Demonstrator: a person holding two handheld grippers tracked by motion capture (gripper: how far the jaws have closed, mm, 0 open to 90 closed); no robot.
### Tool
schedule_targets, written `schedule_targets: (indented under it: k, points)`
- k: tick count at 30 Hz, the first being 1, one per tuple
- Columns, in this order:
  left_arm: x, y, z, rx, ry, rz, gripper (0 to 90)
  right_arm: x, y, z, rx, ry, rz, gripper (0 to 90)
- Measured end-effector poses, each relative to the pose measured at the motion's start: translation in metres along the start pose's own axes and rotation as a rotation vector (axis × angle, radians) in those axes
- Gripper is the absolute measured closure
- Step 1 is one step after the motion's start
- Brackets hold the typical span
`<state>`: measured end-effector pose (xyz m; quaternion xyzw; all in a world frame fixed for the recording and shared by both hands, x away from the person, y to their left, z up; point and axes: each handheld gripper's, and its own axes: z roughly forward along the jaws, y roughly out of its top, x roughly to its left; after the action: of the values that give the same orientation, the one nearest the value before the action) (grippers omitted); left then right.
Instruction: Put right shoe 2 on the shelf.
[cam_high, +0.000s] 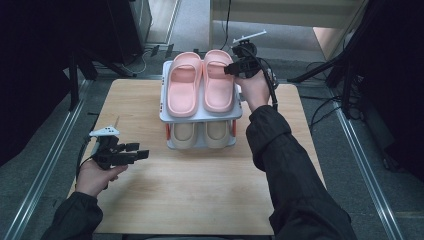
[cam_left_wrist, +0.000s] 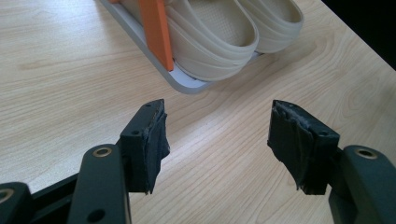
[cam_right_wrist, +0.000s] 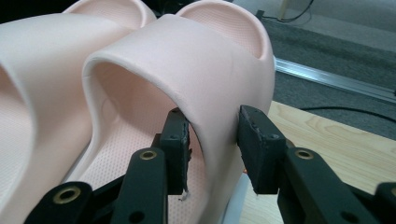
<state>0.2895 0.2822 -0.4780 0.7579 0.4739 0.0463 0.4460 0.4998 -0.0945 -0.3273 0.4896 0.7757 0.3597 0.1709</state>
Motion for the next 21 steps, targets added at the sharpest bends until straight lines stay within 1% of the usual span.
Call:
schedule_targets:
  k: [5, 7, 9, 13, 17, 18, 20, 21]
  points:
    - [-0.001, 0.001, 0.002, -0.004, -0.002, 0.000, 37.4, 0.003, -0.003, 0.000, -0.023, 0.029, -0.015, 62.9]
    - [-0.001, 0.002, 0.003, 0.001, -0.003, 0.000, 37.5, 0.003, -0.004, 0.000, -0.030, 0.033, -0.014, 61.6]
    - [-0.001, 0.003, 0.005, 0.007, -0.007, 0.006, 37.5, 0.003, -0.004, 0.001, -0.037, 0.050, -0.013, 59.4]
    - [-0.002, 0.005, 0.008, 0.011, -0.014, 0.012, 37.4, 0.001, -0.006, 0.003, -0.042, 0.051, -0.034, 58.1]
    - [-0.001, 0.008, 0.010, 0.015, -0.018, 0.012, 37.5, -0.002, -0.012, 0.001, -0.051, 0.081, -0.021, 55.2]
    - [-0.001, 0.008, 0.011, 0.012, -0.020, 0.014, 37.5, -0.002, -0.013, 0.000, -0.057, 0.079, -0.018, 54.9]
    - [-0.001, 0.009, 0.012, 0.014, -0.020, 0.014, 37.4, -0.001, -0.015, -0.002, -0.059, 0.070, -0.034, 54.9]
    - [0.000, 0.009, 0.013, 0.014, -0.027, 0.016, 37.5, -0.001, -0.017, -0.003, -0.062, 0.073, -0.040, 54.9]
